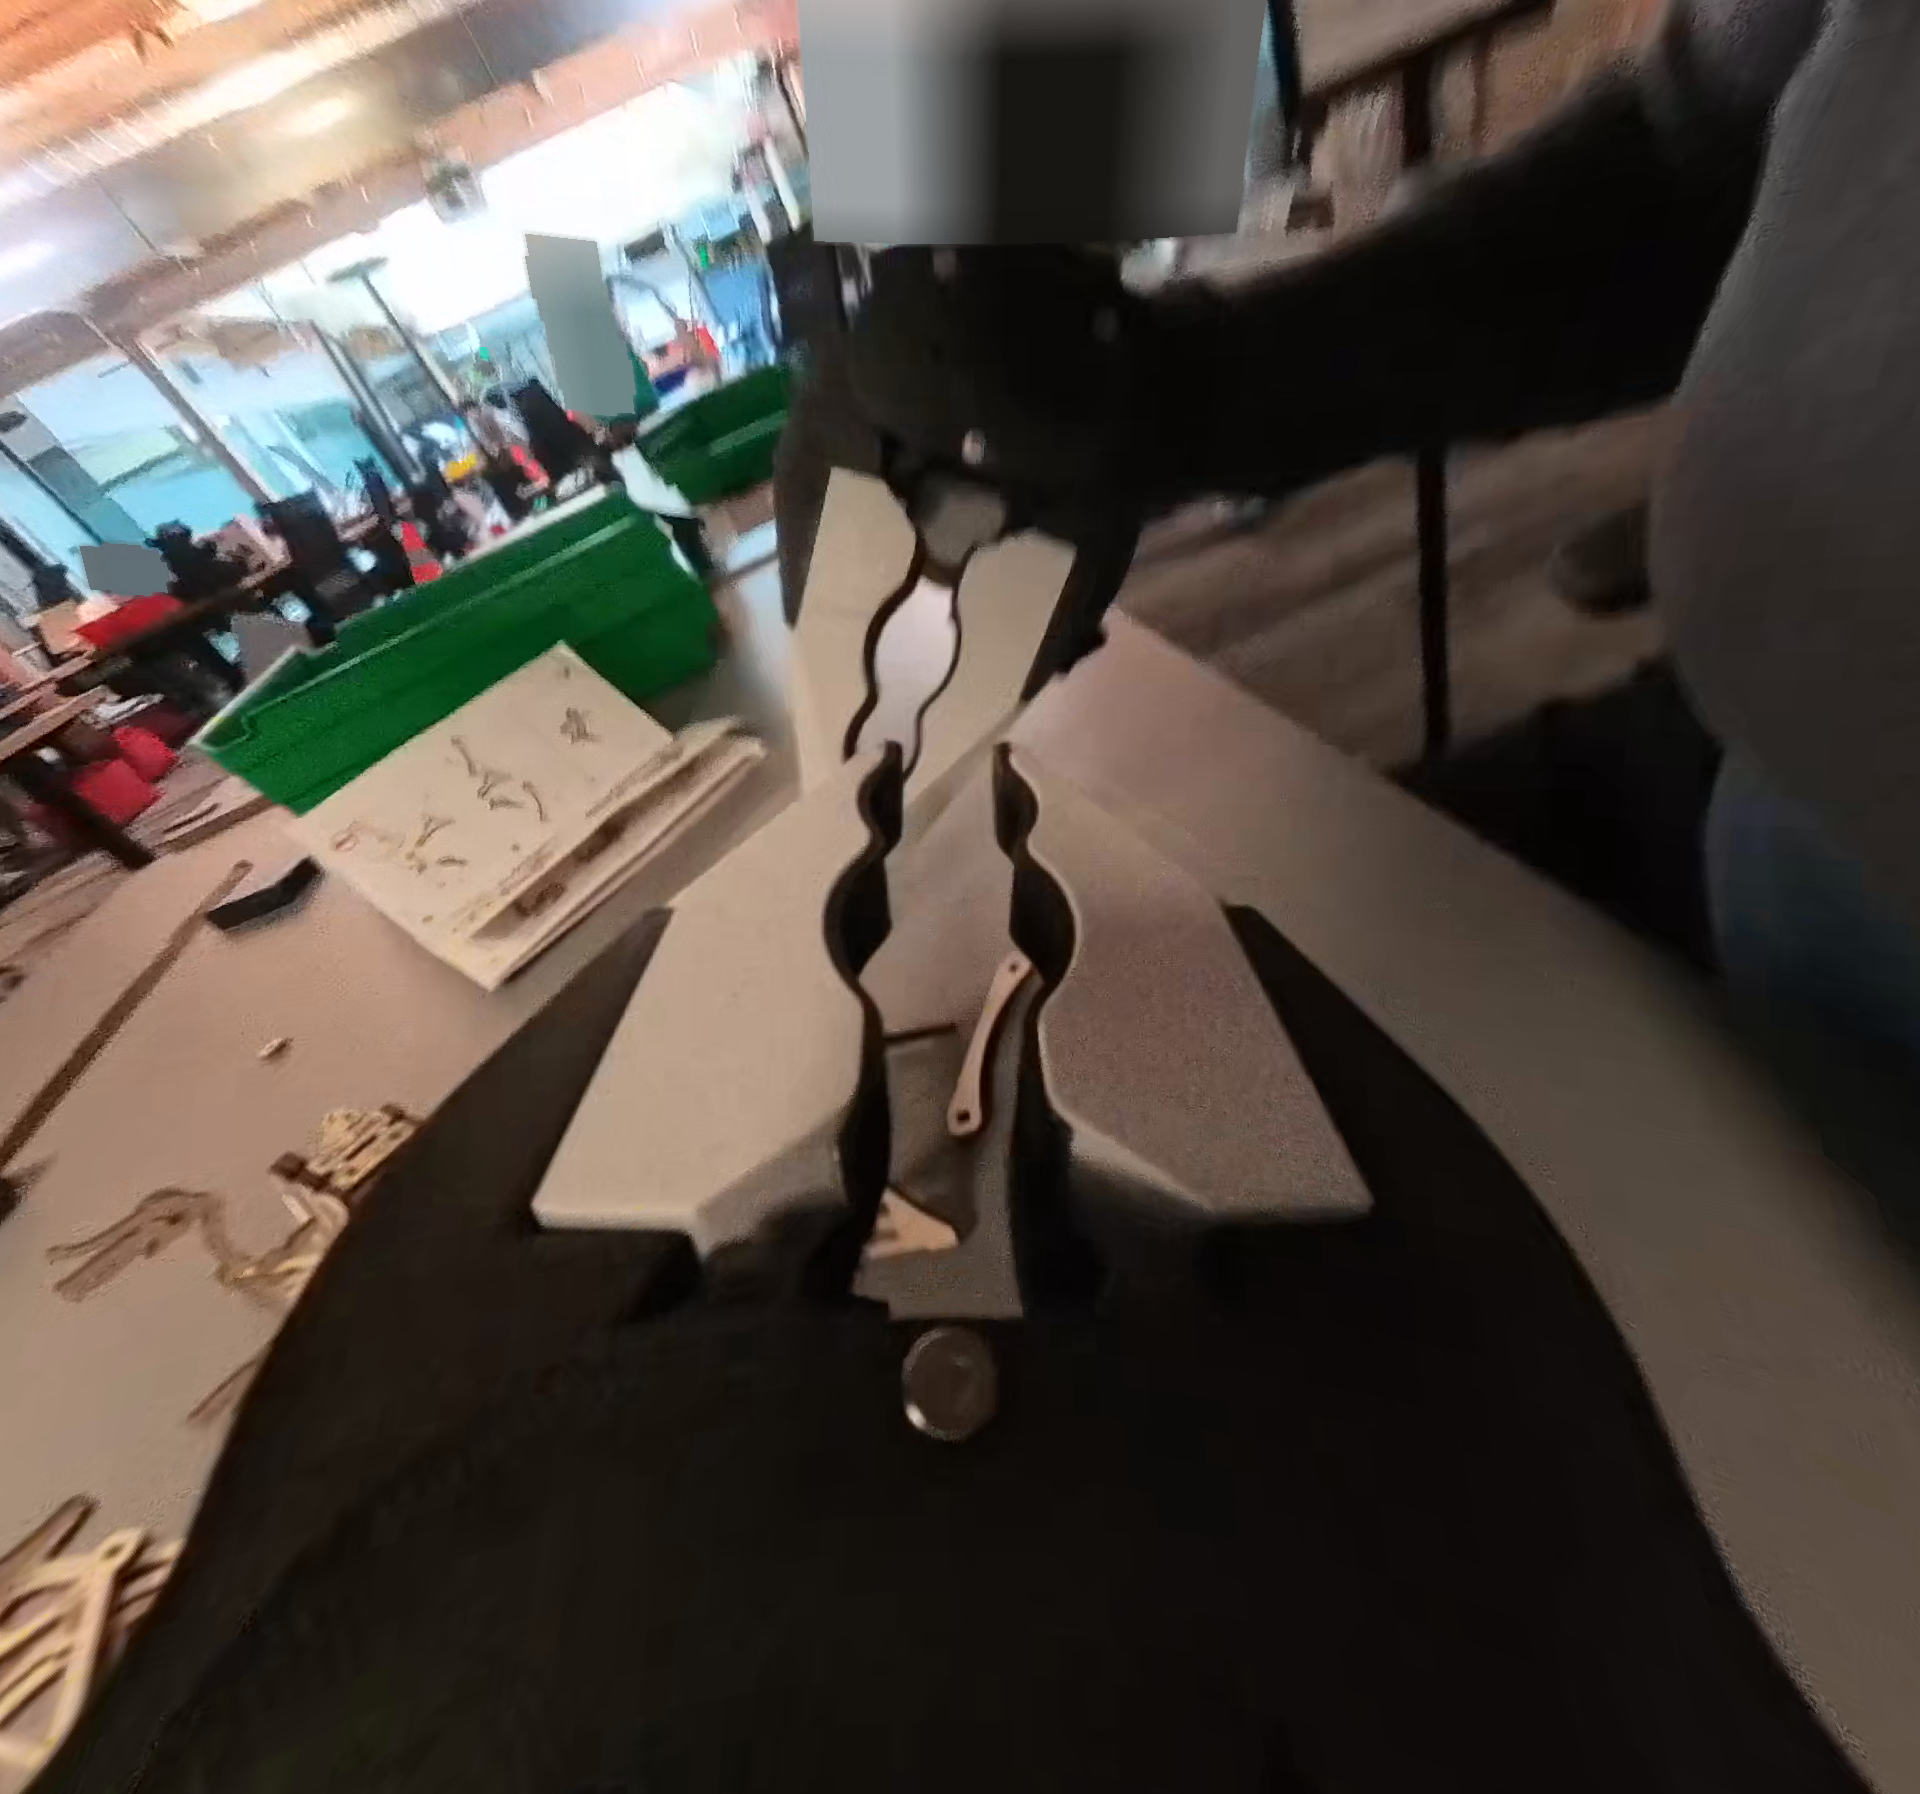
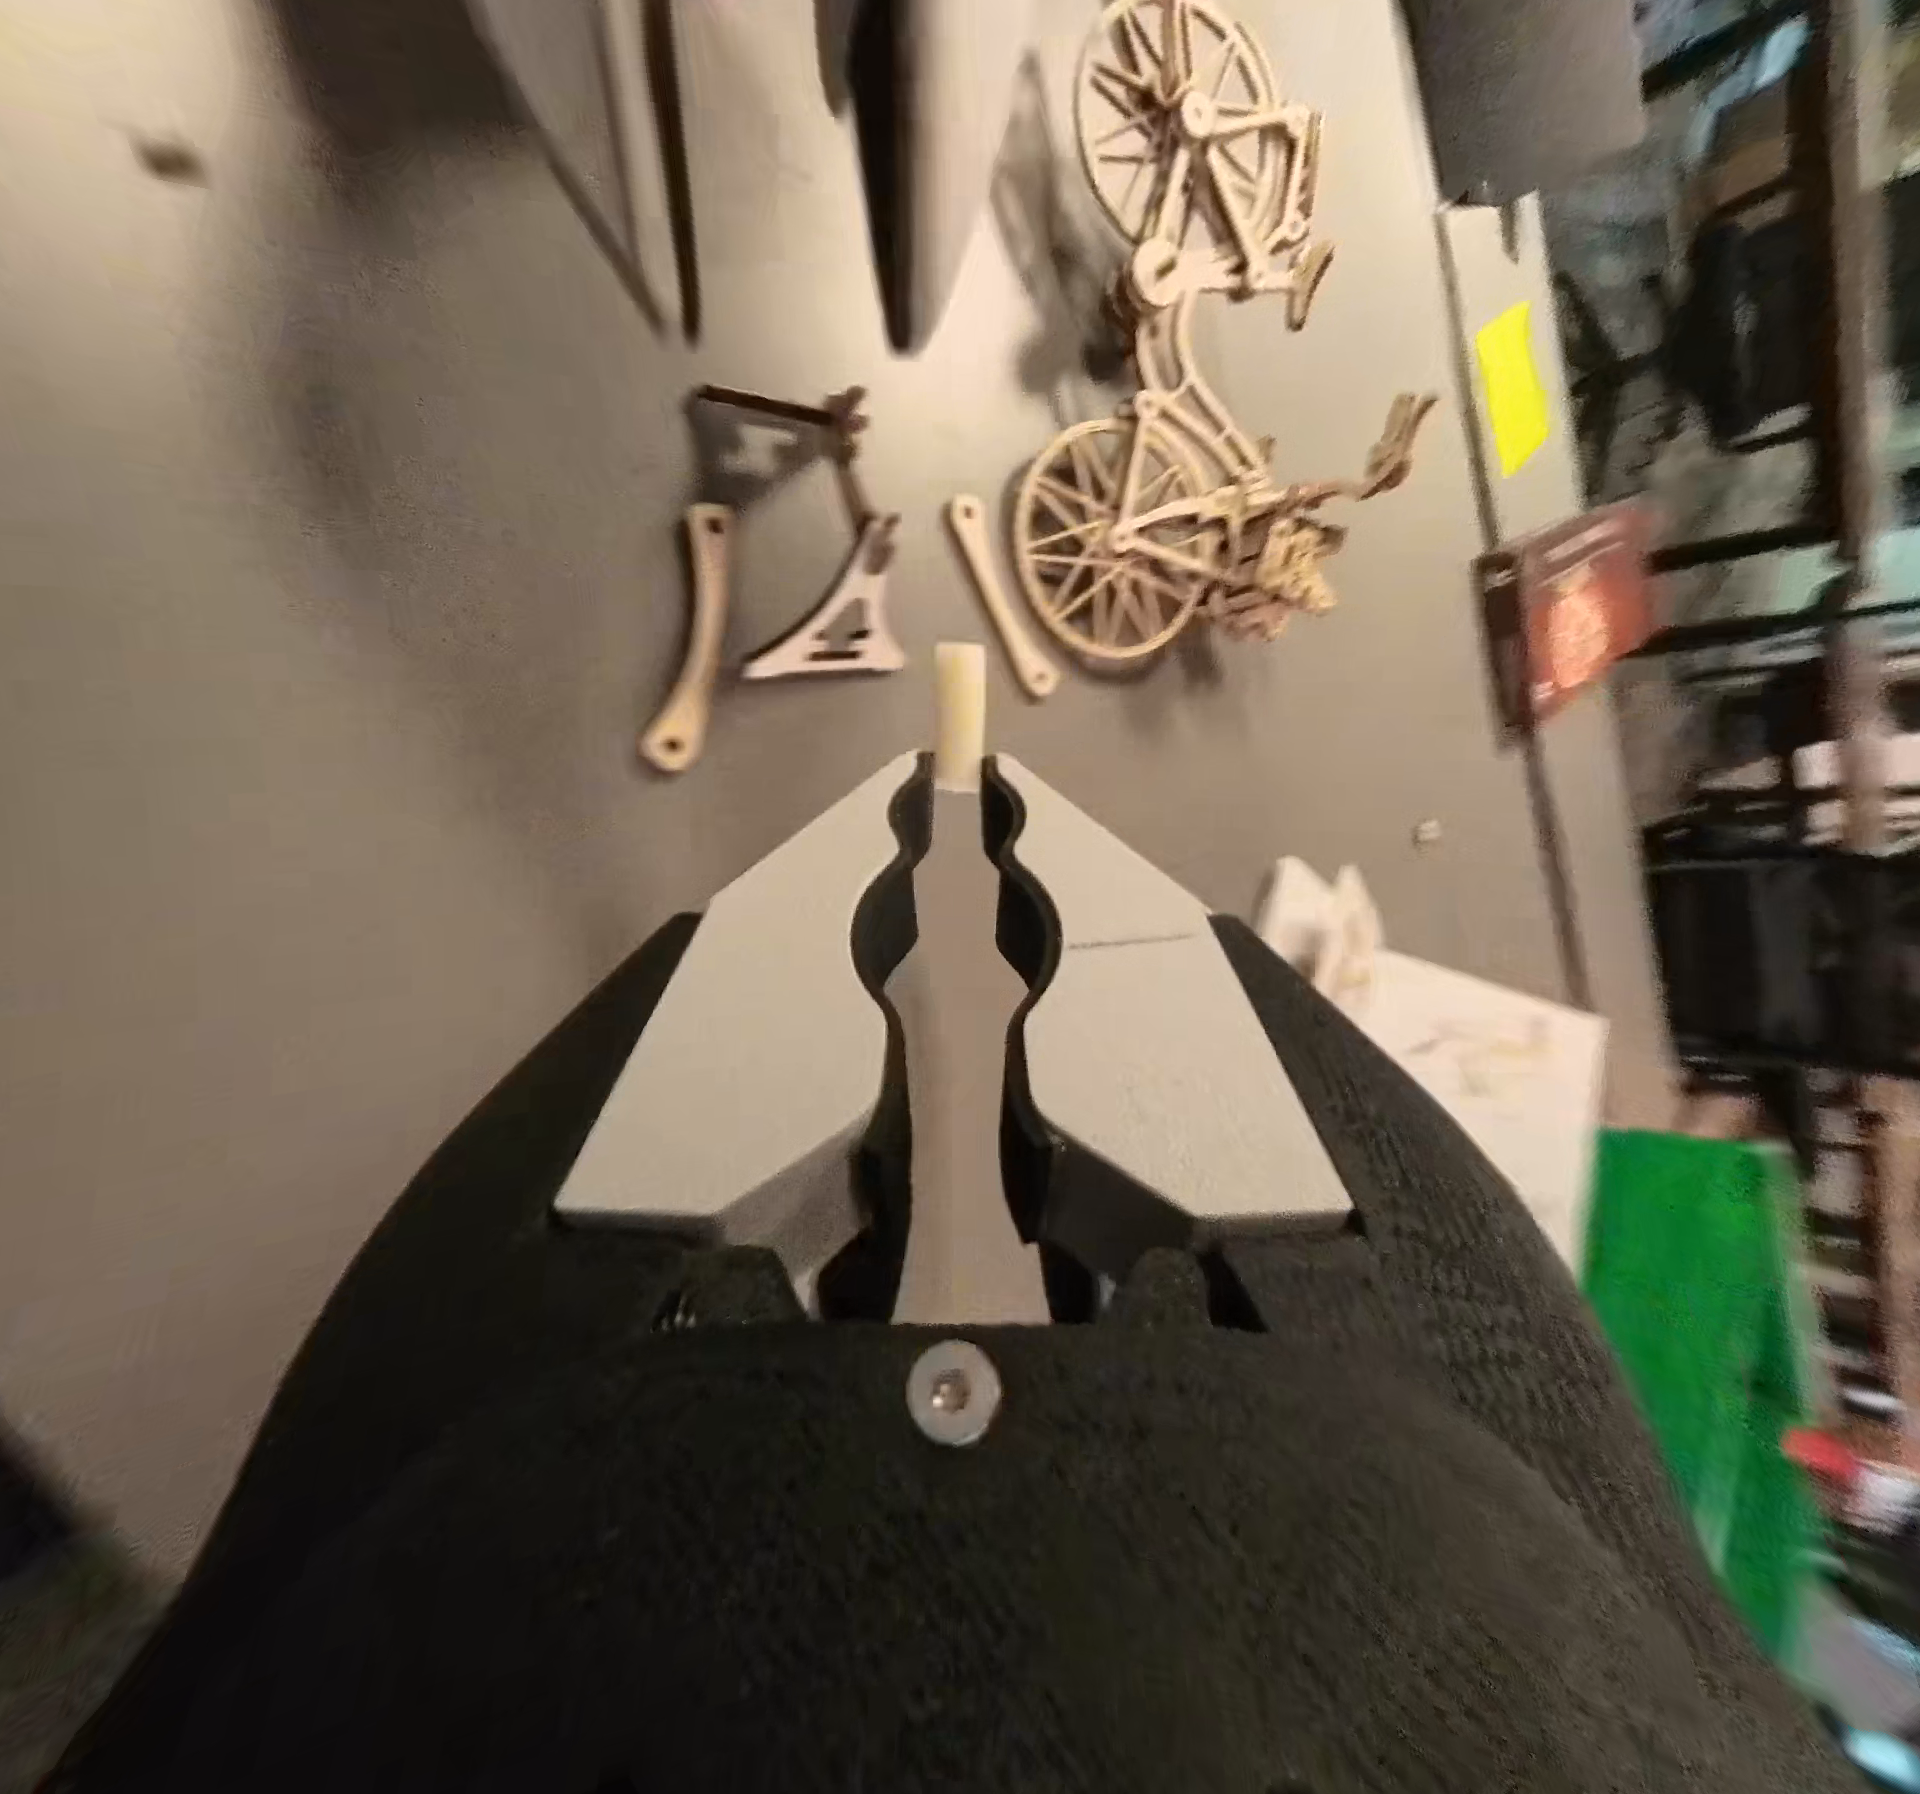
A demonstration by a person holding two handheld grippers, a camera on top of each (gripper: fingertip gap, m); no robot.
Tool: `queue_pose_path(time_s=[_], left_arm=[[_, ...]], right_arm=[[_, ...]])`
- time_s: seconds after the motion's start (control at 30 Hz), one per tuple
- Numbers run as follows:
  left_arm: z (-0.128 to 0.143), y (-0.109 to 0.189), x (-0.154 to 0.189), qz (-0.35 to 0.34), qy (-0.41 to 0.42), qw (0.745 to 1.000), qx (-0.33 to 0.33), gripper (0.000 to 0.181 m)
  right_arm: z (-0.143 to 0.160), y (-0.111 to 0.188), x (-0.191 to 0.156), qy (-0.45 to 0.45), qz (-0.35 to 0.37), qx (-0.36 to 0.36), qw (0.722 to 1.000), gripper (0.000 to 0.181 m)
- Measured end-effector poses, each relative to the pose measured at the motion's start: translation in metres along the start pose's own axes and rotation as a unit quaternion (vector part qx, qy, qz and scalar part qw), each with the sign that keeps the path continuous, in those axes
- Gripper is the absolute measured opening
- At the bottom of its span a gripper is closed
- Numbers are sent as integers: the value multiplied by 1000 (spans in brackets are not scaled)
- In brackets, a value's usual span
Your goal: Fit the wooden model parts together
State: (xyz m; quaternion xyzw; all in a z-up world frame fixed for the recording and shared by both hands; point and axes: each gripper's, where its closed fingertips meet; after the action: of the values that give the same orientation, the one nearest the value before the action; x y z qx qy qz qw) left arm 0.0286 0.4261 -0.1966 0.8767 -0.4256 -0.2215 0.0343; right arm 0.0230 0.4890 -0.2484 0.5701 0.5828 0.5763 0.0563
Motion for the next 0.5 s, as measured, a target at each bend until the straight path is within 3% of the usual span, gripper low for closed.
queue_pose_path(time_s=[0.07, 0.27, 0.5], left_arm=[[16, -9, 4, -5, -27, 997, -66, 11], [59, -24, 11, 29, 4, 975, -222, 8], [70, -34, 11, 20, 75, 960, -269, 24]], right_arm=[[6, 8, -12, -55, -14, 7, 998, 7], [18, 22, -34, -143, -7, 27, 989, 7], [15, 27, -51, -174, -19, 57, 983, 7]])
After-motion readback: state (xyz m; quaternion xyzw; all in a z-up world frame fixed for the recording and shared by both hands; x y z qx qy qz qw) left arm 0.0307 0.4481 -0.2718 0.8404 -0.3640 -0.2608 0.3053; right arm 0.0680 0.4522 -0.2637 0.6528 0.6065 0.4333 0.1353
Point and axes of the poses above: each gripper's, where its closed fingertips meet, y back along the fingers, z out of its underside, x = y × z across the jaws, and after that the axes turned 11 degrees about -x, right-handed
